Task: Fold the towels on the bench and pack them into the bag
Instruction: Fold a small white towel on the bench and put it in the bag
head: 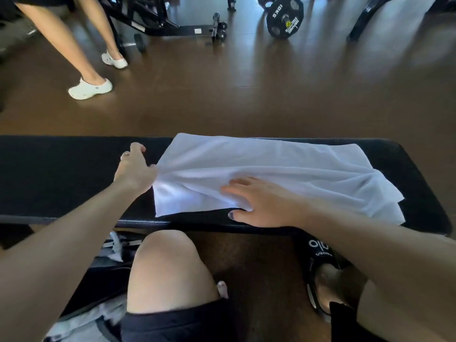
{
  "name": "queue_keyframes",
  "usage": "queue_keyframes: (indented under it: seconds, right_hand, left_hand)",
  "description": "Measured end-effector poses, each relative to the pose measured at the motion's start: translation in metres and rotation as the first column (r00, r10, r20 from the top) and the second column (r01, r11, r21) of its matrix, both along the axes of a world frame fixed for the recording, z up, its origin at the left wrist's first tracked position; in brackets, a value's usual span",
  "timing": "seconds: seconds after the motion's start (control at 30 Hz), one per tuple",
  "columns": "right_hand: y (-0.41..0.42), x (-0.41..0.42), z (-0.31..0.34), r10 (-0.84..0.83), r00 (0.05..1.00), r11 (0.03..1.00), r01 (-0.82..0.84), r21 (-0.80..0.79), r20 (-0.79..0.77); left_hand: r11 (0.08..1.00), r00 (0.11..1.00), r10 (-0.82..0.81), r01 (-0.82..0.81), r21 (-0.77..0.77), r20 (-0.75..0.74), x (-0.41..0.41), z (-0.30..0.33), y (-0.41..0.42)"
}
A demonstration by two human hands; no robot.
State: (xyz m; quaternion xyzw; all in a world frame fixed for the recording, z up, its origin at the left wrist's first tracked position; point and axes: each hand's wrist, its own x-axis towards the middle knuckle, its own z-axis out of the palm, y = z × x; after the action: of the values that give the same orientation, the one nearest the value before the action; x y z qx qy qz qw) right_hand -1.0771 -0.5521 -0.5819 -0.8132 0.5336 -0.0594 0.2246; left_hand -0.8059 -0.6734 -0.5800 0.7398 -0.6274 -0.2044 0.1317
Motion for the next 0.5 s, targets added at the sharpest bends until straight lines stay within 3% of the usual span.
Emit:
queue_keyframes:
  seconds: [0.13, 0.27, 0.37, 0.5]
  right_hand:
    - [-0.011, 0.007, -0.004, 0.011, 1.0, 1.0, -0.011, 0.002, -0.009]
    - [-0.022, 0.012, -0.01, -0.016, 0.975, 1.0, 0.018, 0.007, -0.221]
    - [-0.031, 0.022, -0.009, -0.042, 0.963, 0.997, 0.023, -0.073, -0.266]
    - [-0.053, 0.037, -0.005, -0.151, 0.988, 0.964, 0.138, -0.226, -0.04]
  left_hand:
    - [0.96, 0.943, -0.256, 0.274, -0.058, 0.211, -0.014, -0.009, 0.02]
    - [0.815, 0.768, -0.579, 0.557, 0.162, 0.272, -0.023, -0.033, 0.032]
    - [0.762, 0.705, -0.647, 0.611, 0.214, 0.292, -0.003, -0.038, 0.029]
    - [0.71, 0.612, -0.699, 0.656, 0.257, 0.369, 0.03, -0.033, 0.022]
